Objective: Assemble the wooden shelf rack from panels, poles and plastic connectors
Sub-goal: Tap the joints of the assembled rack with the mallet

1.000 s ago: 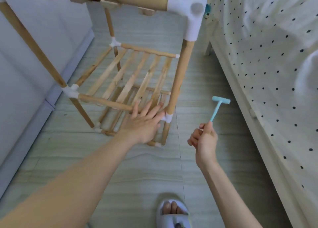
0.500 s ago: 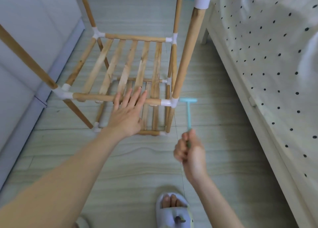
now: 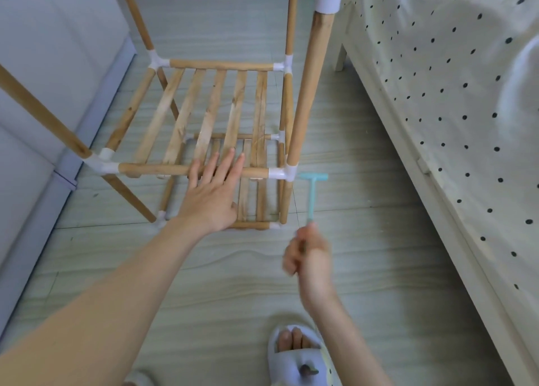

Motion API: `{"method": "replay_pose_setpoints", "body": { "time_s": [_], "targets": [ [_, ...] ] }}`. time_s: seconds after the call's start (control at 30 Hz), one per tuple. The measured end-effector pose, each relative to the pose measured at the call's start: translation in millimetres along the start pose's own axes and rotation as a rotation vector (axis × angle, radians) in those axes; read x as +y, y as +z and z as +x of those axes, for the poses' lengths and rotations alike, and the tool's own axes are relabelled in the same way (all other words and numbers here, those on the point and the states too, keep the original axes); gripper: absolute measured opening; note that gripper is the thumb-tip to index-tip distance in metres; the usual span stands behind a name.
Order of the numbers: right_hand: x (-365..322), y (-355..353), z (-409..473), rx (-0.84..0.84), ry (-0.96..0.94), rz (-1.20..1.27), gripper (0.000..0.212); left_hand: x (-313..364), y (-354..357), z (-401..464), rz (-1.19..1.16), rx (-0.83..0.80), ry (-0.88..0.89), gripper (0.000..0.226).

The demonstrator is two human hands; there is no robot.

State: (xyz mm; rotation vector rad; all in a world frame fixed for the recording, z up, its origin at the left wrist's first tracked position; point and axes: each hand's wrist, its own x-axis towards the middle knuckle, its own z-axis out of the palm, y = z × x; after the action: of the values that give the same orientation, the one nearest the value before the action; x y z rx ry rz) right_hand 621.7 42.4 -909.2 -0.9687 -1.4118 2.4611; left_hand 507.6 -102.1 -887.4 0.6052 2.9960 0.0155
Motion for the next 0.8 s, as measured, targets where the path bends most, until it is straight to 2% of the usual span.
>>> {"method": "replay_pose_setpoints", "body": {
  "time_s": [0.07,0.1,0.2,0.3,0.37,0.47,0.6,0.67,0.8],
  "targets": [
    [-14,-7,8,0.144,-0.068,0.174,0.038,-1,-1,0,0.003,-0.012,-0.005,0.101],
    [-15,-7,11,0.145,-0.091,0.149,0.038,-1,-1,0,0.008,-0.014,-0.011,0.101],
    [-2,2,4,-0.081,-0.032,-0.127,0.042,1,0,1,0.009,-0.004,-0.008,0.101],
    [-9,-3,10,0.066,-0.003,0.0,0.039,-1,-1,2,-0.006,-0.01,-0.006,0.101],
    [-13,-8,19,0.13,-0.003,-0.014,0.037,0,-1,1,-0.001,0.002,-0.009,0.097],
    [-3,-12,21,0.04,-0.028,-0.199,0.037,2,1,-2,0.009,0.16,0.021,0.07],
    [6,-12,36,-0.033,-0.03,-0.268,0.039,2,0,3,0.009,0.359,0.017,0.03],
    [6,-5,47,-0.041,-0.064,-0.352,0.037,6,-2,7,0.025,0.351,-0.019,0.024],
    [-7,9,70,-0.073,-0.134,-0.469,0.03,7,-7,8,0.034,0.331,-0.03,0.027]
  ]
}}
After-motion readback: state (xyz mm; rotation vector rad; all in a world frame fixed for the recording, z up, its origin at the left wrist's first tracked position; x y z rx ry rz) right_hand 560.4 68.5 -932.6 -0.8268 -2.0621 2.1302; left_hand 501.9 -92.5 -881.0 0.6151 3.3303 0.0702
